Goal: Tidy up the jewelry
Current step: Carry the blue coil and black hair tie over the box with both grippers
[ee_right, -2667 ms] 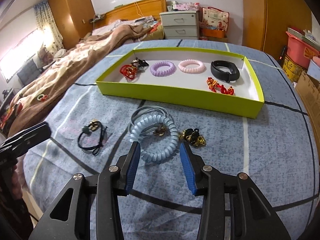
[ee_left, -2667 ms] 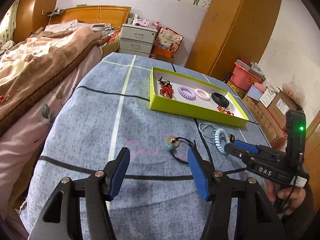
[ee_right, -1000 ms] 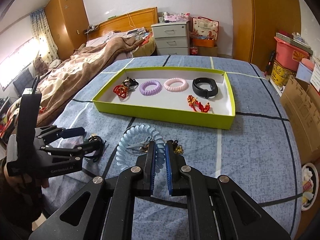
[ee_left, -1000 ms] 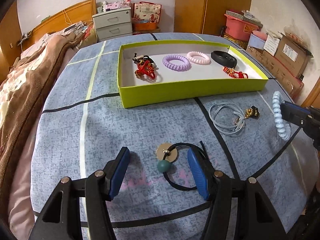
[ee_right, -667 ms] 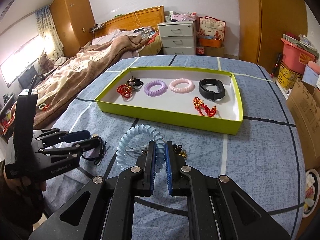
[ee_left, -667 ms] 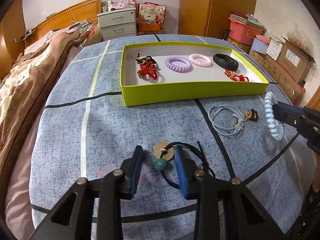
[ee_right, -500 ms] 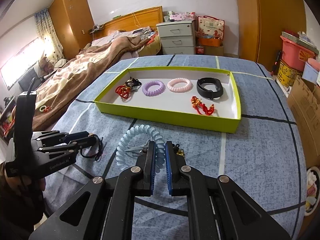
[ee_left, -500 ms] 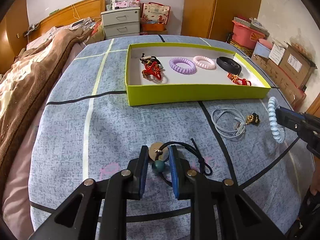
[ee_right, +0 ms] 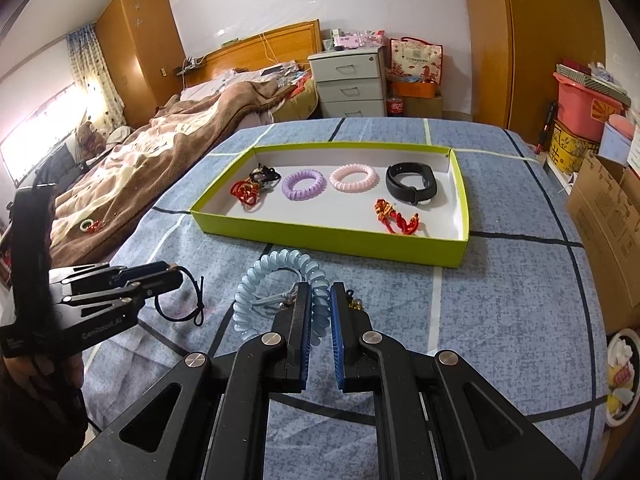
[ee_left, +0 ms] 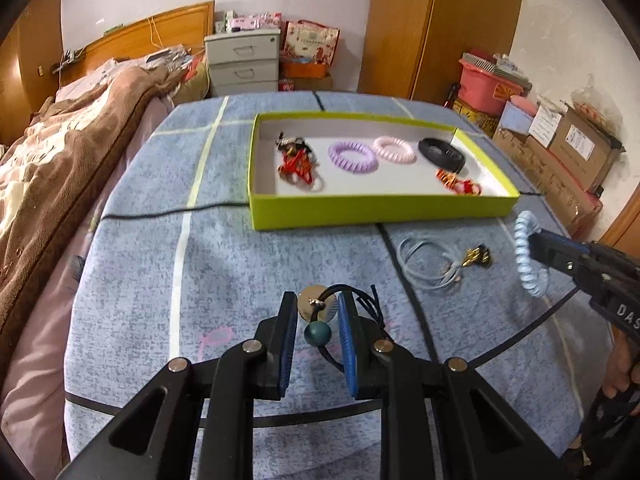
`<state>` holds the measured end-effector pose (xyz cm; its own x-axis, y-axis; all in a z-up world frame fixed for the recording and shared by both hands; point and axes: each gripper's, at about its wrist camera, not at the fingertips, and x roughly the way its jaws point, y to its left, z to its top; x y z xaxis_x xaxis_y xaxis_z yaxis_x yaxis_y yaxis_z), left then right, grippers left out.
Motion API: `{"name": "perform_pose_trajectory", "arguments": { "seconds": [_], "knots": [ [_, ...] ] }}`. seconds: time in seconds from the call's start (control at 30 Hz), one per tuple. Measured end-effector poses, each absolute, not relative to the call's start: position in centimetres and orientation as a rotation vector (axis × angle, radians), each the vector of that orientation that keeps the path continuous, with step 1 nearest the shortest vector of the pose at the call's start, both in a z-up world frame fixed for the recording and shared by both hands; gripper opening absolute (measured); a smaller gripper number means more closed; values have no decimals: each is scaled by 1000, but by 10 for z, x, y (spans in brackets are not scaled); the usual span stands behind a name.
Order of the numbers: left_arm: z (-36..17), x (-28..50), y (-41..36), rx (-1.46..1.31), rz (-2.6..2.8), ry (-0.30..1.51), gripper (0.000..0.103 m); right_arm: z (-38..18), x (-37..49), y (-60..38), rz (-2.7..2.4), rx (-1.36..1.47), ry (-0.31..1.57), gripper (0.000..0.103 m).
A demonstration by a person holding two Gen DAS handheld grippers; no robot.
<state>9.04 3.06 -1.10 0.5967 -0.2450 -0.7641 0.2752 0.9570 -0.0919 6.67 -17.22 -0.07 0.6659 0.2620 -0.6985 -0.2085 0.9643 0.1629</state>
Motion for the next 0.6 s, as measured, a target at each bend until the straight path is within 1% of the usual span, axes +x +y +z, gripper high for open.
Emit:
{"name": "perform_pose_trajectory", "arguments": {
  "seconds": [0.33, 0.6],
  "knots": [
    [28, 101, 30, -13, -310, 774, 21, 18, 80, -185, 232, 84, 753, 10],
    [35, 118, 20, -26, -332, 760, 21, 21, 116, -197, 200, 94, 763, 10]
  ]
}}
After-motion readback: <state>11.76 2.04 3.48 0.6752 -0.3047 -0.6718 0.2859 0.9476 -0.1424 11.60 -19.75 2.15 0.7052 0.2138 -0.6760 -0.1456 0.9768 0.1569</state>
